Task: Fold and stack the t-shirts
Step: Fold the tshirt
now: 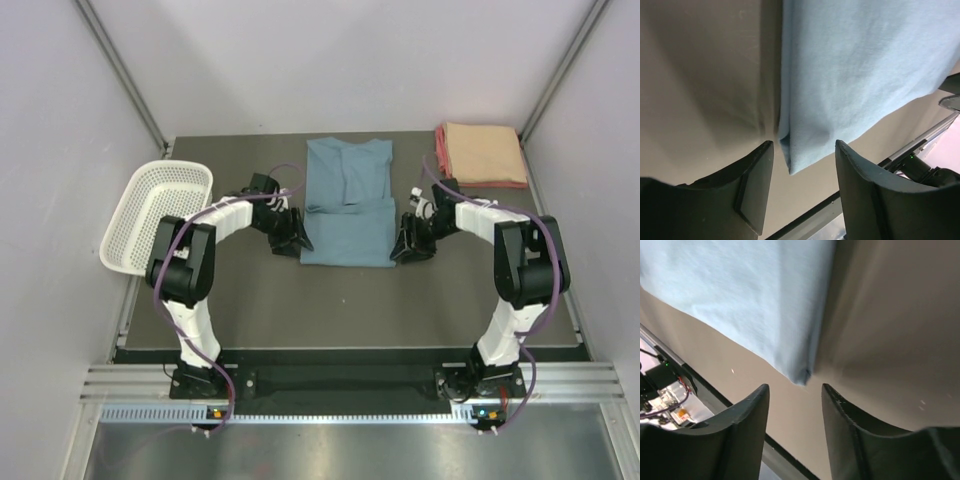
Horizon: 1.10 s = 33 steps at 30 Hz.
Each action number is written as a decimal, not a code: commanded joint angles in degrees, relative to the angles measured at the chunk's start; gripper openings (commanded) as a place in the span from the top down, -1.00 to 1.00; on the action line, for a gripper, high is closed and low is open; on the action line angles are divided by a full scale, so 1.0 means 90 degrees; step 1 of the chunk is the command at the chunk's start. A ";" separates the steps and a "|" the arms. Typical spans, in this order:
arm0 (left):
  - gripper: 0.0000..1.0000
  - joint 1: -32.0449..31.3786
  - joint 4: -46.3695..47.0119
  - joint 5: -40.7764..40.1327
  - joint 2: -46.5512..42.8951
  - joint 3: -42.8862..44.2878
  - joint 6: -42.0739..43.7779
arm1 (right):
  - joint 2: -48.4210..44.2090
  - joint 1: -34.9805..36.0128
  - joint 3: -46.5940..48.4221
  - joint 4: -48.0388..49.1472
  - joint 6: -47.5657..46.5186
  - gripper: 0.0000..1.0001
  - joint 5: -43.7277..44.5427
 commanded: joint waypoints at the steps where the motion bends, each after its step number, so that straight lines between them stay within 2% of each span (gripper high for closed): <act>1: -0.13 0.0002 0.0557 0.0214 -0.0423 -0.0079 0.0116 | -0.0099 0.0224 0.0134 0.0606 -0.0140 0.10 -0.0252; 6: -0.10 -0.0008 0.0635 0.0312 -0.0452 -0.0225 0.0047 | 0.0018 0.0410 0.0173 0.0616 -0.0092 0.16 -0.0145; 24: -0.02 -0.0067 0.0849 0.0809 -0.0521 -0.0723 -0.0079 | -0.0030 0.0478 -0.0081 0.0557 -0.0170 0.10 0.0051; 28: 0.12 -0.0077 0.0889 0.0898 -0.0501 -0.0870 -0.0109 | 0.0019 0.0605 -0.0149 0.0694 -0.0034 0.13 -0.0008; 31: 0.20 -0.0077 0.0889 0.0888 -0.0511 -0.0948 -0.0099 | -0.0030 0.0634 -0.0286 0.0840 0.0064 0.27 -0.0008; 33: 0.37 -0.0077 0.0870 0.0927 -0.0453 -0.0938 -0.0070 | -0.0021 0.0634 -0.0315 0.0870 0.0113 0.48 -0.0008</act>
